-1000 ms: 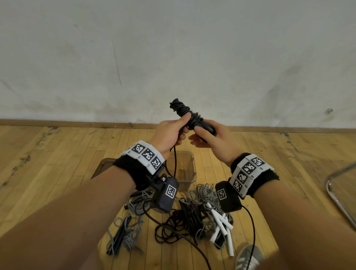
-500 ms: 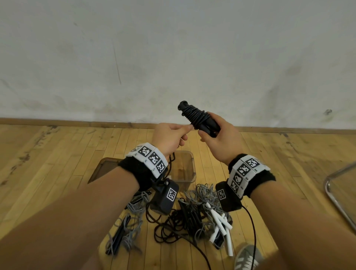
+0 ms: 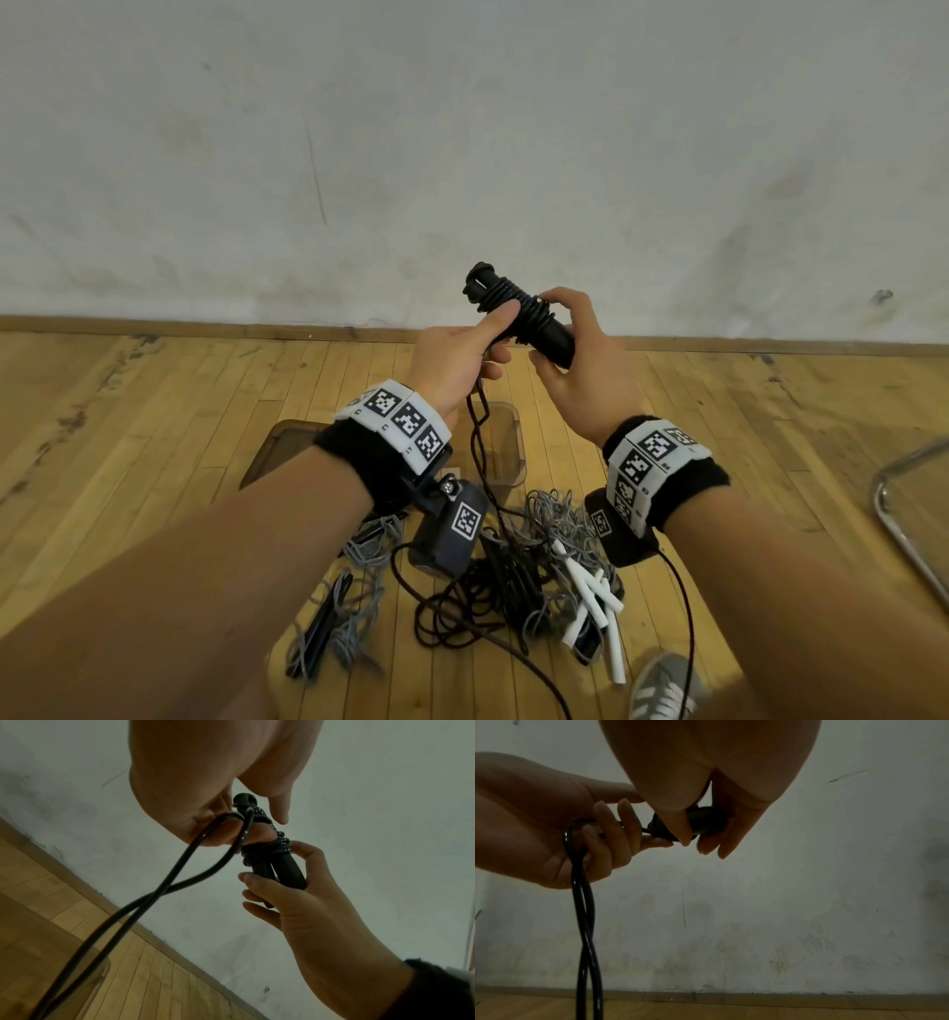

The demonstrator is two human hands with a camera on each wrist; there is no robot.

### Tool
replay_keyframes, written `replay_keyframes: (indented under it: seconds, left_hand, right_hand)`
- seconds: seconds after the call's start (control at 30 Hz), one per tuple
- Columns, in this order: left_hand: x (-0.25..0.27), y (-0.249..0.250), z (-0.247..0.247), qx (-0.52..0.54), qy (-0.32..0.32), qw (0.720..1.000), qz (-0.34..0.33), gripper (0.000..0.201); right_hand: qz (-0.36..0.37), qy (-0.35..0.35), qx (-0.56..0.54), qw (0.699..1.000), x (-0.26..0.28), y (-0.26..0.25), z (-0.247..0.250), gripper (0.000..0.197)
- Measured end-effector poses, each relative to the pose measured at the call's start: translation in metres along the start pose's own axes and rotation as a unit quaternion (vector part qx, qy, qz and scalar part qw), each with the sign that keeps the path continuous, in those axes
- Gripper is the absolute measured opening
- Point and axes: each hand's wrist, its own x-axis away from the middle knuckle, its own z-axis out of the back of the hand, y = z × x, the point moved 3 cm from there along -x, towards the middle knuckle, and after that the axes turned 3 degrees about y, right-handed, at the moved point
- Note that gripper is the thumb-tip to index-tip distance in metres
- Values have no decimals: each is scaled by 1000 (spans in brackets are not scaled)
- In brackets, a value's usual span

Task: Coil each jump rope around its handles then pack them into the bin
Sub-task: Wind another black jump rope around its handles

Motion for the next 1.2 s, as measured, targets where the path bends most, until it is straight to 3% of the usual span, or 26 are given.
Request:
replay_keyframes:
  seconds: [0.17, 0.3, 0.37, 0.47, 0.63, 0.77, 0.93, 1.1, 1.2]
  left_hand:
    - [-3, -3, 1, 6, 26, 1000, 1, 46]
    - [-6, -4, 3, 23, 11, 1000, 11, 46]
    - [-7, -3, 3, 33, 3, 999, 14, 44]
    - [-5, 0, 1, 36, -3, 999, 10, 36]
    - [-4, 0, 0, 33, -10, 999, 6, 31]
    - [-4, -1, 2, 32, -24, 999, 8, 29]
    - [-4, 0, 3, 5, -12, 1000, -12, 26]
    - [-11, 0, 6, -28, 11, 999, -36, 30]
    - [-12, -1, 8, -43, 10, 997, -56, 28]
  right_hand:
    - [27, -49, -89, 994, 2, -7, -6, 46]
    - [16, -51, -154, 987, 0, -9, -5, 33]
    - [3, -52, -177, 983, -1, -9, -3, 35]
    - [-37, -54, -214, 975, 0, -12, -3, 53]
    - [-105, -71, -265, 956, 0, -9, -9, 54]
    - [-83, -76, -233, 966, -1, -9, -6, 50]
    - [-61, -63, -143, 986, -2, -1, -7, 65]
    - [-17, -22, -49, 998, -1, -5, -4, 67]
    - [-27, -18, -19, 999, -2, -4, -7, 75]
